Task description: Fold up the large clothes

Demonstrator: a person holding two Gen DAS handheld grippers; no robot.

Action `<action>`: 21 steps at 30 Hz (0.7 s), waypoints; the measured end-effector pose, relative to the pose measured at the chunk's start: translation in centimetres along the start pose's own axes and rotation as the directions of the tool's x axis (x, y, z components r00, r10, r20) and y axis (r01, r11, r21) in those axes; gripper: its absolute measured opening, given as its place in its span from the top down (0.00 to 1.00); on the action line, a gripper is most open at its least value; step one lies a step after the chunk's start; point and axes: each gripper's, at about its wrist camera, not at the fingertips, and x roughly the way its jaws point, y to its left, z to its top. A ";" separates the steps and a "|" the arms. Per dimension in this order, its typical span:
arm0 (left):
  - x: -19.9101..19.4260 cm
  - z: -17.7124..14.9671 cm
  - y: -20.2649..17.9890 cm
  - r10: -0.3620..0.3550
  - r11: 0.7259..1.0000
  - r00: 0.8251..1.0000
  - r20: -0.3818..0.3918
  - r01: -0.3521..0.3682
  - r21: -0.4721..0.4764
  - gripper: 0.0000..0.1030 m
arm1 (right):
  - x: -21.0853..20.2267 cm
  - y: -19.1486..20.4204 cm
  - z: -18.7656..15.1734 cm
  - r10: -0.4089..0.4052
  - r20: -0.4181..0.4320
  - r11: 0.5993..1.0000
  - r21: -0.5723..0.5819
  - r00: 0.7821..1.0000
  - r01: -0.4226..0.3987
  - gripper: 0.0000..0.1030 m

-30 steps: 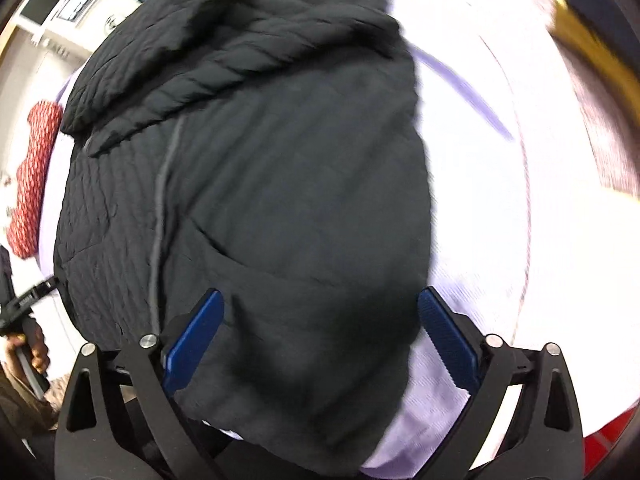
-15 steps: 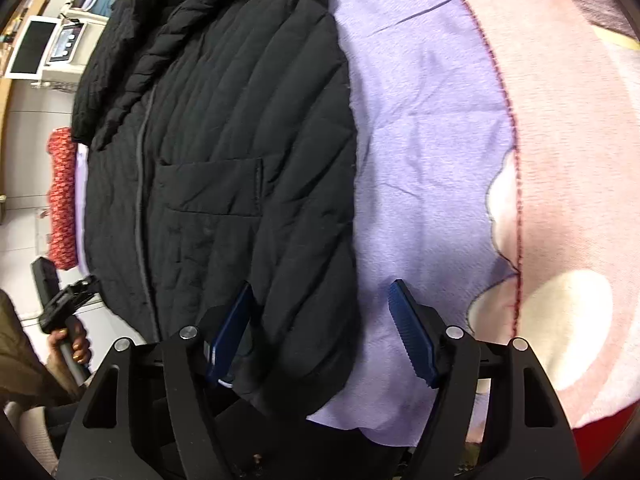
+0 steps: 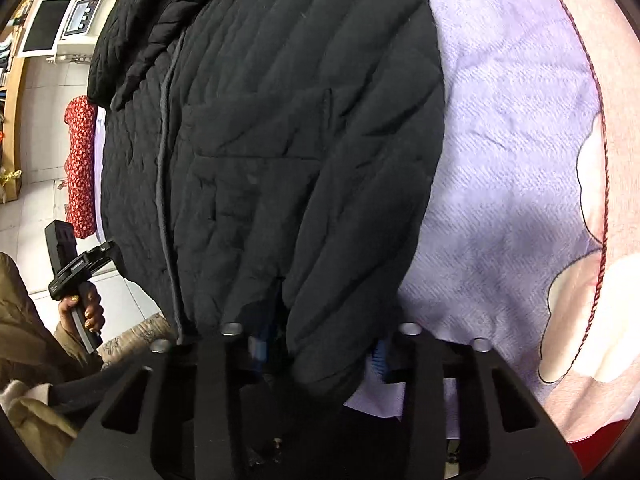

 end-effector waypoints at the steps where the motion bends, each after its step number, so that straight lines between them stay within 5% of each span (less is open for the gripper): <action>1: 0.1 0.1 0.0 0.005 1.000 1.000 0.001 -0.005 0.001 0.55 | -0.1 0.3 0.1 -0.001 0.005 1.000 -0.007 1.000 0.001 0.77; 4: -0.4 0.0 -0.1 -0.003 1.000 1.000 -0.006 0.003 0.005 0.84 | -0.4 1.7 0.0 -0.025 0.007 0.998 -0.059 1.000 0.025 0.83; 6: -1.3 -0.3 -0.4 -0.022 1.000 1.000 0.002 0.022 0.011 0.88 | -0.7 2.4 -0.3 -0.015 0.005 0.996 -0.085 1.000 0.016 0.85; 11: -3.0 -2.0 -0.9 -0.062 0.997 0.998 -0.007 0.062 0.046 0.91 | -2.4 3.4 -1.2 0.029 0.007 0.992 -0.120 1.000 -0.028 0.88; 15: -3.6 -3.5 -1.2 -0.053 0.993 0.995 -0.087 0.062 0.104 0.91 | -2.7 3.9 -1.7 0.040 -0.024 0.990 -0.131 0.999 -0.043 0.89; 21: -3.7 -2.8 0.3 -0.086 0.996 0.991 -0.106 0.088 0.017 0.91 | -1.8 2.5 -2.5 0.122 -0.058 0.992 -0.033 0.991 -0.124 0.89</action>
